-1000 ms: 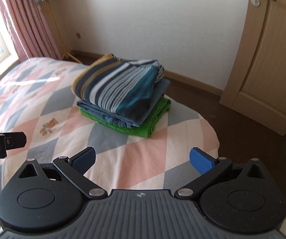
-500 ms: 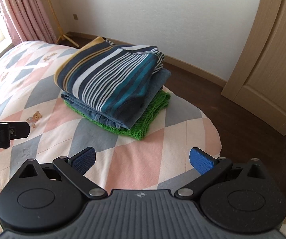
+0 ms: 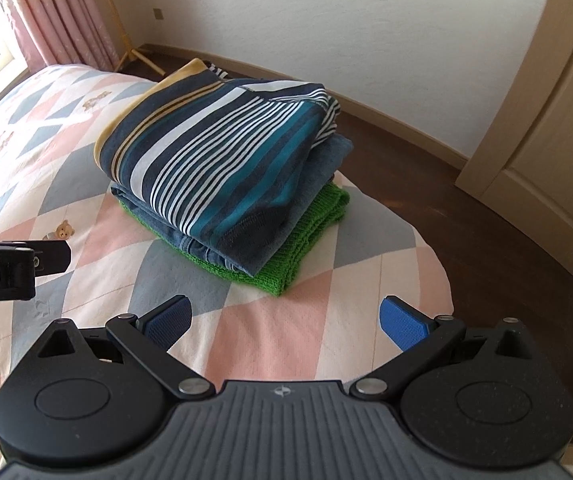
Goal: Fold clothes
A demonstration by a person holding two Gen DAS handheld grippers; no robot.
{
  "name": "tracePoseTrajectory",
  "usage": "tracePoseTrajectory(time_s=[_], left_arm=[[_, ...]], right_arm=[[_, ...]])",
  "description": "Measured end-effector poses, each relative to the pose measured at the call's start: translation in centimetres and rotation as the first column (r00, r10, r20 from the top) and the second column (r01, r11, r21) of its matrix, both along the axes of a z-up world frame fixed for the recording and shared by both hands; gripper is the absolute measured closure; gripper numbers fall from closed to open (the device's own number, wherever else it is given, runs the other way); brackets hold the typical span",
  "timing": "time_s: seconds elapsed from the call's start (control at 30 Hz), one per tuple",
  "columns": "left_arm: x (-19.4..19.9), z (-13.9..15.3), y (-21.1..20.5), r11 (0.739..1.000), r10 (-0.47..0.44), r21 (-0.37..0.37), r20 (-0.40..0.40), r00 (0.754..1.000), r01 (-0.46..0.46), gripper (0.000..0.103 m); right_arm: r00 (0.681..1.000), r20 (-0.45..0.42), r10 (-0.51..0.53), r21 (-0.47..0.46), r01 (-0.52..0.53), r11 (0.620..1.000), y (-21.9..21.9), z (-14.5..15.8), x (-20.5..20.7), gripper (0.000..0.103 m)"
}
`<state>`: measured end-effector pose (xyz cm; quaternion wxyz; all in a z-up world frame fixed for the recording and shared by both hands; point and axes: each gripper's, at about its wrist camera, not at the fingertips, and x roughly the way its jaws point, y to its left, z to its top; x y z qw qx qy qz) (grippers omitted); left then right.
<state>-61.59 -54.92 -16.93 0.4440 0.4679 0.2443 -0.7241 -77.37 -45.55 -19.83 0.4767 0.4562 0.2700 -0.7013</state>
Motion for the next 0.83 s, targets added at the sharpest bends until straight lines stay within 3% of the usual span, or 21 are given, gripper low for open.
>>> tracePoseTrajectory(time_s=[0.57,0.83], left_arm=[[-2.5,0.4,-1.3,1.0,0.029,0.005,0.004,1.0,-0.029,0.001],[-1.9,2.6,0.5,0.997,0.013,-0.071,-0.018,1.0,-0.014,0.001]], right_arm=[[0.999,0.023,0.038,0.013,-0.038,0.999,-1.4,-0.3,-2.9,0.0],[0.999,-0.002,0.041,-0.014,-0.041,0.999,-0.2,1.1,-2.3,0.0]])
